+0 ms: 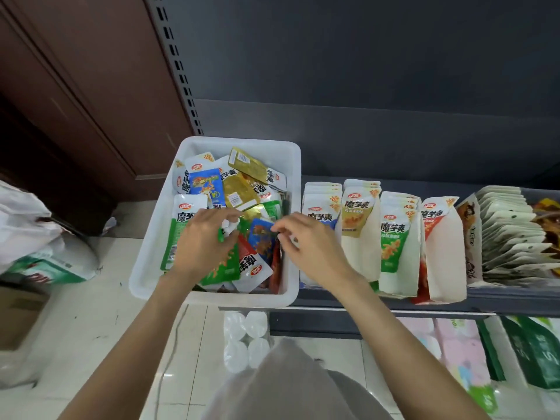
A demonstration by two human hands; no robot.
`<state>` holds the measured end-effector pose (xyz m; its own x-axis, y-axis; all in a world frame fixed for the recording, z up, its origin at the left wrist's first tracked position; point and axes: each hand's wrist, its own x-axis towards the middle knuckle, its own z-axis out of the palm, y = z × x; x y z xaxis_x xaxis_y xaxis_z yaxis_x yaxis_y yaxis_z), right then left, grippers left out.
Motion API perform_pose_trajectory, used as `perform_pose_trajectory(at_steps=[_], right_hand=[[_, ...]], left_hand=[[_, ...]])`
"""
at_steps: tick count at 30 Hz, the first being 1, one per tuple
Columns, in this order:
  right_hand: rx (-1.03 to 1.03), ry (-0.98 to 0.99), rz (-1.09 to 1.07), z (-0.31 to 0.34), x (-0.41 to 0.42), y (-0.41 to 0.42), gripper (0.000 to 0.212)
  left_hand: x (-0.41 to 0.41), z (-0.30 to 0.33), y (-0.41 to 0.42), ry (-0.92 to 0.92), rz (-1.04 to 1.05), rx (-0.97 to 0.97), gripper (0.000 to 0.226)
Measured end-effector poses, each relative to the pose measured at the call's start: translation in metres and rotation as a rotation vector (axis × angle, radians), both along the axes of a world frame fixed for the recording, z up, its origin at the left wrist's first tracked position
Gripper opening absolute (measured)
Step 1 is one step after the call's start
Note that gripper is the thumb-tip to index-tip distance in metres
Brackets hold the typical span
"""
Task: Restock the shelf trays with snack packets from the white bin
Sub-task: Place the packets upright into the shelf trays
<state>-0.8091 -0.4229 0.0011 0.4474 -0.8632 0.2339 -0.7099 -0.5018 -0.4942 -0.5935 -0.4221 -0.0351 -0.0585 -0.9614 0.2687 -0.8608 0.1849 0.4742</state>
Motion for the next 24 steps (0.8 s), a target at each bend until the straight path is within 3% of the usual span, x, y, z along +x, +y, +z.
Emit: perform_pose_trajectory(at_steps=[6, 8, 11, 13, 17, 20, 22, 24], right_hand=[[0.080, 0.600, 0.062, -0.030, 0.062, -0.005, 0.046], [0.087, 0.648, 0.070, -0.037, 0.069, -0.005, 0.049], [0.280, 0.331, 0.033, -0.028, 0.061, -0.011, 0.027], [0.471, 0.046, -0.046, -0.012, 0.048, -0.015, 0.014], [0.927, -0.731, -0.260, 0.022, 0.023, -0.015, 0.021], [1.204, -1.284, -0.365, 0.040, 0.007, -0.009, 0.020], [1.233, -1.473, -0.382, 0.046, -0.007, -0.005, 0.018], [1.045, -1.340, -0.391, 0.051, -0.025, 0.004, 0.016]], left_hand=[[0.028, -0.015, 0.018, -0.115, -0.030, 0.280, 0.045], [0.027, -0.017, 0.019, -0.142, -0.029, 0.279, 0.046], [0.025, -0.018, 0.018, -0.117, -0.028, 0.236, 0.046], [0.024, -0.013, 0.018, 0.059, -0.087, 0.252, 0.045], [0.008, 0.006, 0.023, 0.446, -0.285, 0.366, 0.063], [-0.017, 0.022, 0.021, 0.470, -0.271, 0.198, 0.040], [-0.034, 0.037, 0.017, 0.511, -0.216, 0.112, 0.016], [-0.050, 0.050, 0.011, 0.573, -0.198, 0.167, 0.011]])
